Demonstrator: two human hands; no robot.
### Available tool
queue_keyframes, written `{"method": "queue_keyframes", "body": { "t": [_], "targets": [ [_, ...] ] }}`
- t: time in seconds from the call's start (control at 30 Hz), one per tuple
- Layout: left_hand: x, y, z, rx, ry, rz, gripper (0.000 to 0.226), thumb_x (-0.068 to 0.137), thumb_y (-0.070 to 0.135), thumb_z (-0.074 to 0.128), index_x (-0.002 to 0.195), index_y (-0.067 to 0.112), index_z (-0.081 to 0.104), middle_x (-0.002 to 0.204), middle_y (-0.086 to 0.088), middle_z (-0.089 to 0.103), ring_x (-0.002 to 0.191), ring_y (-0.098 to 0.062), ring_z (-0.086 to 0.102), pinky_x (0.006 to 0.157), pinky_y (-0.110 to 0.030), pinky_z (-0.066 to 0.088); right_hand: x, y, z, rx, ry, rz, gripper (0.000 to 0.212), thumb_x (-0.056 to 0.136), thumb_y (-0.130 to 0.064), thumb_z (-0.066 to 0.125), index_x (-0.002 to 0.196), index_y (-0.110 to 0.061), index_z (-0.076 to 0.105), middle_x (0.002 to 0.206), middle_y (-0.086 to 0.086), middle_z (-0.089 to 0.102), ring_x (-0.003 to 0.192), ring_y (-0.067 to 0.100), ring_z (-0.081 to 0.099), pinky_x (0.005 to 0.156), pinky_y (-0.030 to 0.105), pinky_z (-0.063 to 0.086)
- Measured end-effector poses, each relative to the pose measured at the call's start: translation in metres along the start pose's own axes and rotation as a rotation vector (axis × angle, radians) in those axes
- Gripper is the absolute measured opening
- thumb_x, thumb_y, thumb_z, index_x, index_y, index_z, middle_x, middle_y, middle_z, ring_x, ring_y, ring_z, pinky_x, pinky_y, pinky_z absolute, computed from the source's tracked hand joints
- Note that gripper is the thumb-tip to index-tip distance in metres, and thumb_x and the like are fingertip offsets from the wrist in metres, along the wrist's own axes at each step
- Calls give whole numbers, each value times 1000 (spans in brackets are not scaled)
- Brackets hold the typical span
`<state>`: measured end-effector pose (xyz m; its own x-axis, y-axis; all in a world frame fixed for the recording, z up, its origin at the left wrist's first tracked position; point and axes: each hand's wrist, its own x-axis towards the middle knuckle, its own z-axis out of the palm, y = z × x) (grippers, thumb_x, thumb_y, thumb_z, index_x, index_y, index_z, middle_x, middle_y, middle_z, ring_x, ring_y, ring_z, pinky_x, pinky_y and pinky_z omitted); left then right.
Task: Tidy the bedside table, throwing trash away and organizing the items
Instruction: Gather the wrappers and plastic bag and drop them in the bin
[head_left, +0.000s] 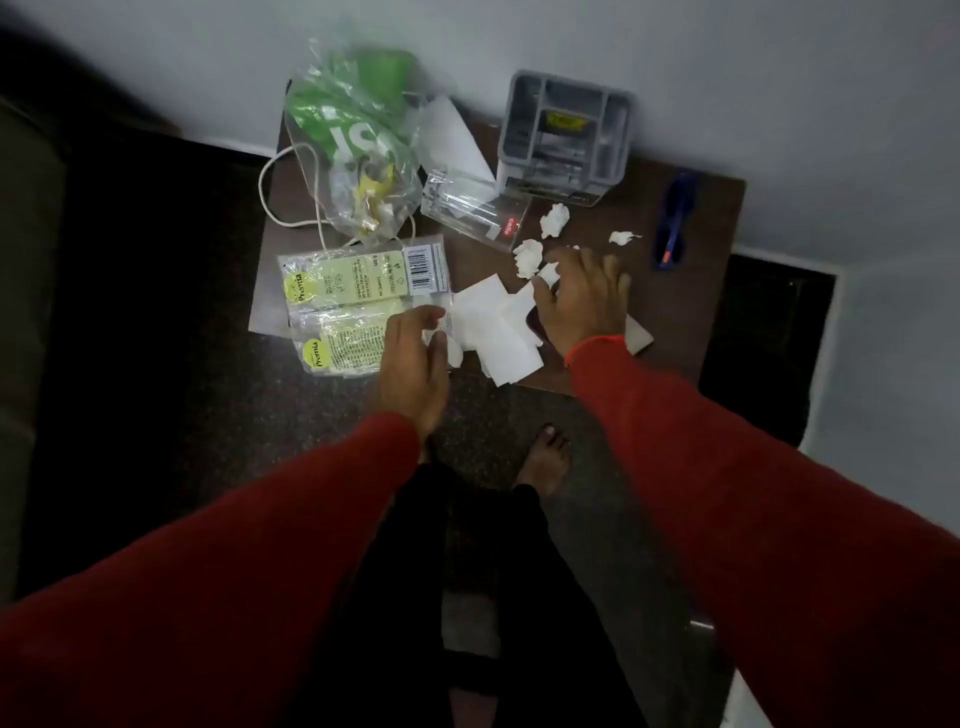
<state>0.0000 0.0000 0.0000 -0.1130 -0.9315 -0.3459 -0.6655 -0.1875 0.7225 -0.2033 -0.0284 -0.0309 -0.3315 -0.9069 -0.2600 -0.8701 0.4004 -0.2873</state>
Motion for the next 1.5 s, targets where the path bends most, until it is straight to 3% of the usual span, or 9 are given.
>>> {"method": "queue_keyframes", "body": {
  "t": [0.37,0.5,0.6,0.7,0.8,1.07,1.2,1.33,1.5],
  "targets": [
    [39,29,18,-334,-42,-189,22,107,33,47,116,17,57,114,-4,66,96,-21,65,80,-29,54,12,-14,27,-3,36,118,33,91,-43,58,115,-22,64,122,6,57,115,34,44,95,45,27],
    [55,48,24,-726,-226,-509,51,104,57,39,120,13,60,117,-16,71,94,-21,70,73,-32,54,-27,-34,0,147,77,-122,31,89,-41,55,112,-24,66,114,2,58,107,30,45,88,41,29],
    [63,57,30,-918,-219,-542,39,107,45,43,110,11,62,100,-17,68,86,-25,68,69,-37,53,-39,-35,-19,194,-40,-320,38,83,-38,55,117,-27,65,116,-2,54,106,24,46,90,39,38],
    [68,60,31,-937,-108,-553,23,110,24,42,100,17,62,78,-1,61,59,-10,54,53,-26,41,-16,-10,-31,404,156,-152,32,90,-27,54,118,-19,68,109,3,60,97,18,56,88,13,38],
    [65,55,23,-749,-55,-498,25,108,26,47,91,26,65,65,6,50,49,-4,40,46,-21,30,22,22,-31,437,349,136,29,90,-7,49,109,-4,70,106,17,64,95,25,65,83,9,39],
    [34,52,10,-753,-186,-513,43,109,44,34,97,19,66,72,6,48,53,-6,38,44,-16,31,71,49,2,94,21,252,38,90,2,48,124,-8,59,138,18,44,113,36,57,93,40,48],
    [25,42,11,-733,-173,-441,26,111,27,40,103,22,65,84,2,54,61,-11,42,46,-12,35,74,63,7,150,98,180,24,84,2,47,98,0,67,109,22,64,101,36,62,86,32,44],
    [32,41,10,-764,-181,-550,37,110,43,35,101,22,64,83,4,47,58,-8,45,52,-22,38,51,32,-16,489,261,142,8,85,-8,60,89,-6,67,86,11,70,78,19,67,69,19,51],
    [47,52,9,-1008,-261,-772,52,102,65,32,105,21,59,90,5,49,84,-13,62,62,-31,54,-8,-45,-48,682,-84,-101,8,88,-20,70,95,-16,72,84,-8,71,75,2,64,67,14,47]
  ]
}}
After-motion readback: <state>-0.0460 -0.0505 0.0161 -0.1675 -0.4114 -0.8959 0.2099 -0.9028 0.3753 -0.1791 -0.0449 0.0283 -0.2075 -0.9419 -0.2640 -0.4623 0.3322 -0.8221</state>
